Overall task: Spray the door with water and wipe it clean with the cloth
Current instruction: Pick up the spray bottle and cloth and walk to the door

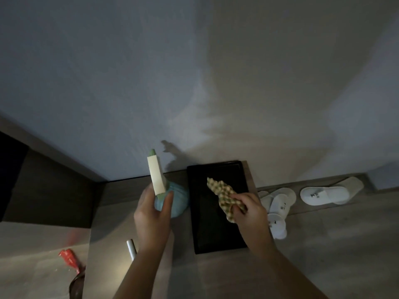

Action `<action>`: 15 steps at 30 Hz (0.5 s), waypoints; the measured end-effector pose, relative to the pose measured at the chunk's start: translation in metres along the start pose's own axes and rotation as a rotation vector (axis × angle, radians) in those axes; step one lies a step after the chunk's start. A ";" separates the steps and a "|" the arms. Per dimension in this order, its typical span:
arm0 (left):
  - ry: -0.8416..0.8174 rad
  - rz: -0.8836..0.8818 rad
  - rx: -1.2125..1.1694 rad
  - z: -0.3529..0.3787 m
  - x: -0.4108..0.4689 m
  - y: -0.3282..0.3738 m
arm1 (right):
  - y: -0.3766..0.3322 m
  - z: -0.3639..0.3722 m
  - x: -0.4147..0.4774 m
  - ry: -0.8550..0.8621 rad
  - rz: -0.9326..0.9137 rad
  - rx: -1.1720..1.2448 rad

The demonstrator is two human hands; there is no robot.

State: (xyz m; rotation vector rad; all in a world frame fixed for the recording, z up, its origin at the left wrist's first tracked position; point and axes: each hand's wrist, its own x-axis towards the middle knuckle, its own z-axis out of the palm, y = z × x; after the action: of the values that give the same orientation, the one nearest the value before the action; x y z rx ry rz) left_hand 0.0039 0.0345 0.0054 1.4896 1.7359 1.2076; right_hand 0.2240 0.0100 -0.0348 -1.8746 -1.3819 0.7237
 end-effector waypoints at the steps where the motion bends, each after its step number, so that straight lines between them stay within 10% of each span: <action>1: -0.004 0.011 0.006 -0.007 -0.001 0.010 | -0.006 -0.009 -0.006 0.014 0.012 0.016; 15: -0.296 0.110 -0.063 -0.080 -0.104 0.205 | -0.088 -0.240 -0.170 0.296 0.350 0.202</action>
State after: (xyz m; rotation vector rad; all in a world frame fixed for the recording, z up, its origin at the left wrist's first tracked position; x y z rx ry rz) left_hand 0.0567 -0.0911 0.2069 1.6502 1.4246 1.0239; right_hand 0.3105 -0.1837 0.1871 -1.9854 -0.7769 0.6894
